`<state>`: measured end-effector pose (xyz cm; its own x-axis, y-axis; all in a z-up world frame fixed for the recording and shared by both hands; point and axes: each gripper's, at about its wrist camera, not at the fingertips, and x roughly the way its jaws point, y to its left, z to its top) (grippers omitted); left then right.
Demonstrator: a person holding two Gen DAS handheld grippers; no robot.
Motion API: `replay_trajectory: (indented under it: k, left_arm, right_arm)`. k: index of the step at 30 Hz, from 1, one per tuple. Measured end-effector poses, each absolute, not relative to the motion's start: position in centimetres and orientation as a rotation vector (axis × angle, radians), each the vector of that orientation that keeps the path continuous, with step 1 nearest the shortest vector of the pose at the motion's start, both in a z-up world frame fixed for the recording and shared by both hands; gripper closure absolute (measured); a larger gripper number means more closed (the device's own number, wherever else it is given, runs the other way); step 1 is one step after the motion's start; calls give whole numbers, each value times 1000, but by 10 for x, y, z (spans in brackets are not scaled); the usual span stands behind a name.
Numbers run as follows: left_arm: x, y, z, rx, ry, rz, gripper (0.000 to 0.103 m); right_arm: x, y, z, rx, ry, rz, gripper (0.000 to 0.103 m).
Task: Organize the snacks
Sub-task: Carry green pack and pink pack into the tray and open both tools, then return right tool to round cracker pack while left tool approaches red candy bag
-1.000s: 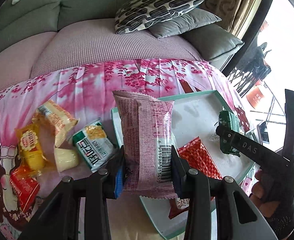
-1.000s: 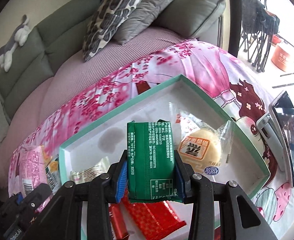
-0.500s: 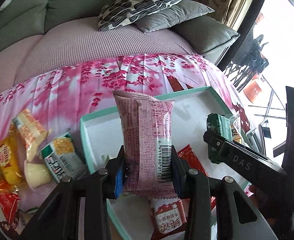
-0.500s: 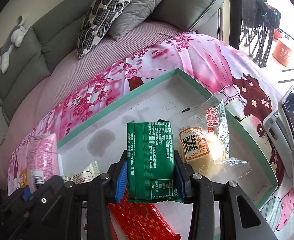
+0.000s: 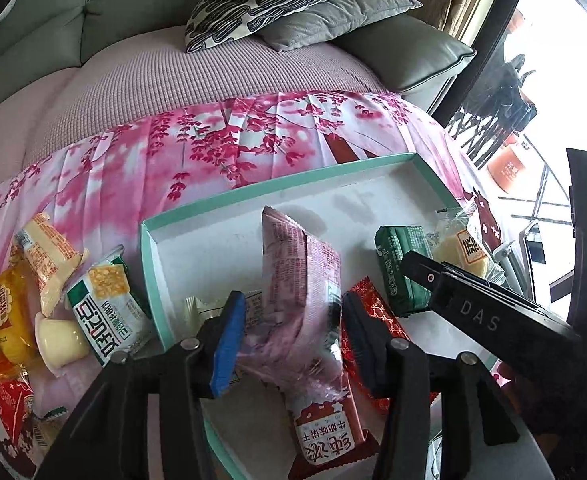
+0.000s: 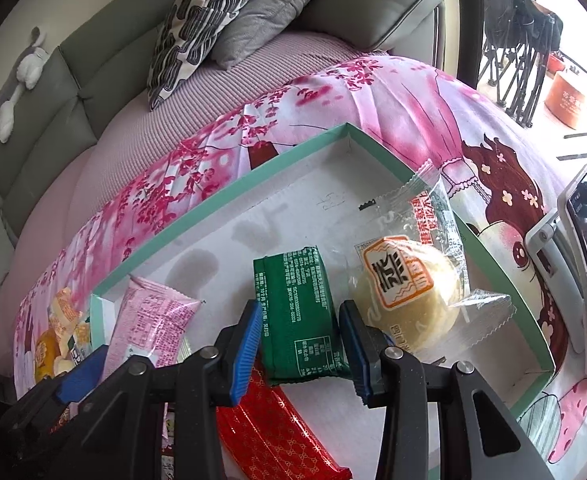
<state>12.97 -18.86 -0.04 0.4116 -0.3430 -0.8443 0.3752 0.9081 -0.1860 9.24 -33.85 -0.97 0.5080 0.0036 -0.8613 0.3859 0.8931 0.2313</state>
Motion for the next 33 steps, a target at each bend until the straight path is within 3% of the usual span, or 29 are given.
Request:
replay_trajectory:
  k: [3, 10, 18, 21, 29, 33]
  left_arm:
    - [130, -186, 4, 36, 1047, -438, 39]
    - [128, -181, 4, 63, 1066, -383, 31]
    - [128, -166, 3, 41, 1078, -310, 20]
    - [129, -159, 3, 19, 1083, -275, 17]
    - [129, -140, 10, -32, 1058, -210, 4]
    - [129, -130, 11, -39, 1051, -164, 4]
  right_arm:
    - [92, -339, -6, 427, 1022, -244, 59]
    - [87, -342, 3, 437, 1021, -244, 32]
    - [81, -343, 12, 452, 966, -221, 15]
    - [80, -342, 11, 457, 972, -213, 0]
    - [75, -340, 15, 436, 961, -212, 0]
    - [74, -333, 19, 415, 963, -208, 0]
